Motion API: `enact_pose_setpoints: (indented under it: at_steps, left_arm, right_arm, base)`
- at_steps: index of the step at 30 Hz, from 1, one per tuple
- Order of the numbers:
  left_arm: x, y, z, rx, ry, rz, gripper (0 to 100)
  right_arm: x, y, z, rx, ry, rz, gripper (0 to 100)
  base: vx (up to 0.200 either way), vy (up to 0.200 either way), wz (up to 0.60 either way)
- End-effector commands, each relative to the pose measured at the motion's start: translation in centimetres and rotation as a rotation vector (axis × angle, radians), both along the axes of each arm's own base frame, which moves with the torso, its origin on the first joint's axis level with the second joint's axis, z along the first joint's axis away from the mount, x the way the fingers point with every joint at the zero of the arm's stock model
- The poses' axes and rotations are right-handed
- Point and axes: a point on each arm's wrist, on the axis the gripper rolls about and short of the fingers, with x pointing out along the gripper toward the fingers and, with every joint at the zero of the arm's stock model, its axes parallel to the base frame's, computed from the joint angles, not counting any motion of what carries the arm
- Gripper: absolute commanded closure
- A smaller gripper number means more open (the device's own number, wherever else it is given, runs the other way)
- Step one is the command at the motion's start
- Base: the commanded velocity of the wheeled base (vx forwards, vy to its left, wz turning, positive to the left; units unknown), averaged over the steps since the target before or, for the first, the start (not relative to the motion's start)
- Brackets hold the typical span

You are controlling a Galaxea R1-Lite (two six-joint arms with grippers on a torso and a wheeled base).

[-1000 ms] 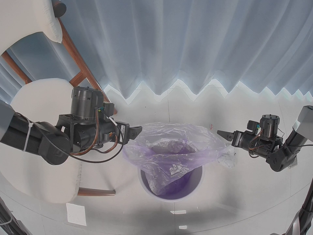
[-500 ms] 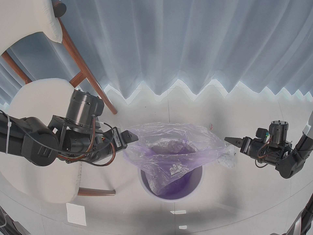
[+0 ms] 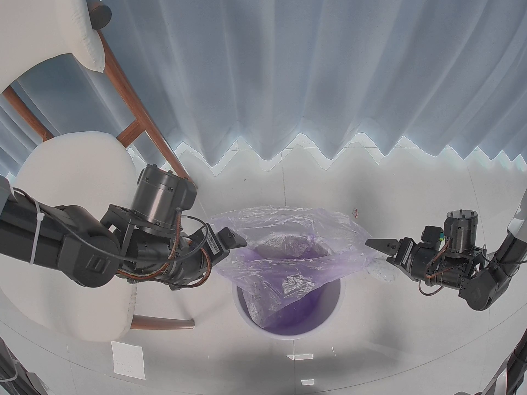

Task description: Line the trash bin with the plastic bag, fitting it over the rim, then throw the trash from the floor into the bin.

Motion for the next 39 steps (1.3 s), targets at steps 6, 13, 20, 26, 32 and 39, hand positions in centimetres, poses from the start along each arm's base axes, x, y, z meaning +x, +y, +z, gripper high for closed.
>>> enact_pose_setpoints:
  at_steps: [6, 13, 20, 26, 32, 39]
  left_arm:
    - [0.8, -0.6, -1.2, -0.007, 0.040, 0.014, 0]
    - [0.7, -0.9, -1.1, -0.012, 0.039, 0.006, 0]
    - [0.1, -1.4, -1.5, 0.002, 0.050, -0.015, 100]
    - [-0.9, -2.3, -1.3, 0.006, 0.044, -0.048, 100]
    - [-1.2, -2.2, -1.6, 0.028, 0.040, -0.052, 100]
    - [-0.9, -2.2, -1.4, -0.007, -0.005, -0.026, 100]
  right_arm:
    - [0.4, 1.2, 0.3, 0.009, -0.011, 0.035, 0]
    - [0.7, 2.3, 0.5, 0.011, 0.005, 0.065, 0]
    - [0.3, 3.1, 0.3, 0.001, 0.021, 0.058, 0]
    - [-0.7, 3.3, -0.3, -0.006, 0.052, 0.062, 100]
    - [-1.4, 3.3, -0.6, -0.012, 0.069, 0.065, 100]
    - [-1.6, 3.6, -0.7, -0.021, 0.051, 0.056, 100]
  base:
    - [0.000, 0.000, 0.00]
    - [0.000, 0.000, 0.00]
    - [0.000, 0.000, 0.00]
    - [0.000, 0.000, 0.00]
    - [0.000, 0.000, 0.00]
    - [0.000, 0.000, 0.00]
